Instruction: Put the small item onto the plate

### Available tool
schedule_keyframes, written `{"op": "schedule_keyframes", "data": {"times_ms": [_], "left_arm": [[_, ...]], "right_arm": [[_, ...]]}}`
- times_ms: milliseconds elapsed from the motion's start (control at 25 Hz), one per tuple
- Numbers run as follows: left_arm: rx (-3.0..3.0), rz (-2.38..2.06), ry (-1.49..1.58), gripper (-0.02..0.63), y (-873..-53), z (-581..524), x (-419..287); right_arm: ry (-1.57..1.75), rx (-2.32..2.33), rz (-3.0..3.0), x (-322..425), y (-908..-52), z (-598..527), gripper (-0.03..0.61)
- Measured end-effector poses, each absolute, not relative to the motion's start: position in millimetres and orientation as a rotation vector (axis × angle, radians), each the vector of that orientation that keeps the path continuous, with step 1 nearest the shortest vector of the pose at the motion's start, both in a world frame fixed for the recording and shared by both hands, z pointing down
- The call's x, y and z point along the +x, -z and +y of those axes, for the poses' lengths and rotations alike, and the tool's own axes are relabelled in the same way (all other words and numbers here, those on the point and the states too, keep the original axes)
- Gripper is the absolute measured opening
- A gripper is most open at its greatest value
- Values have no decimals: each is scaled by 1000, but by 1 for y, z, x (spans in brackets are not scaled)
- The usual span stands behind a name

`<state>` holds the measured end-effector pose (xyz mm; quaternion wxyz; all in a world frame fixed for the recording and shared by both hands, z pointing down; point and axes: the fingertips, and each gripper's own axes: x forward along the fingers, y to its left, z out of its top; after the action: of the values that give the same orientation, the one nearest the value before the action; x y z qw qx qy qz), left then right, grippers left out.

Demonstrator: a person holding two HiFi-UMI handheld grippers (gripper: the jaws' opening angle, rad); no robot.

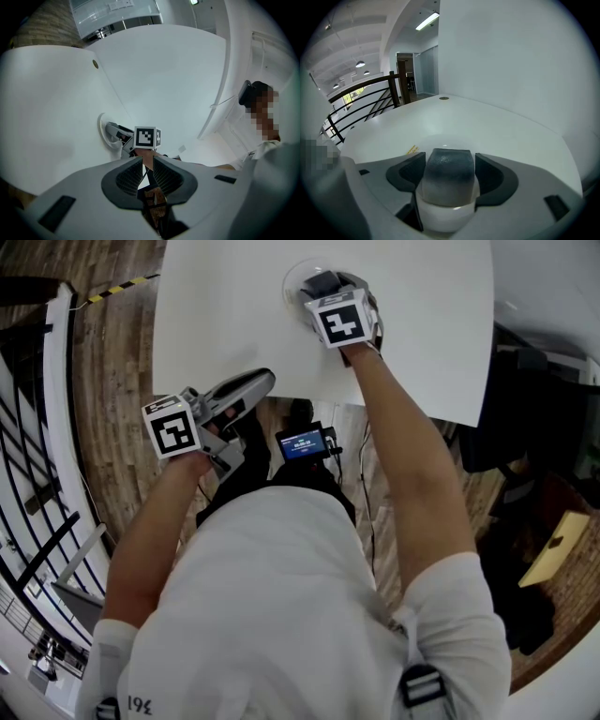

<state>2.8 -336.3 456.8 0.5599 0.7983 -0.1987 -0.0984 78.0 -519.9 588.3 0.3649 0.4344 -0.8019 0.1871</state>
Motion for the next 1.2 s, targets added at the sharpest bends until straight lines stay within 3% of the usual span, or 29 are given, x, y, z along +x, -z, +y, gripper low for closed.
{"op": "schedule_keyframes", "data": {"times_ms": [1200], "left_arm": [[1923, -468, 313, 49, -434, -339, -6]], "right_arm": [[-420, 1199, -2155, 78, -531, -511, 316]]}}
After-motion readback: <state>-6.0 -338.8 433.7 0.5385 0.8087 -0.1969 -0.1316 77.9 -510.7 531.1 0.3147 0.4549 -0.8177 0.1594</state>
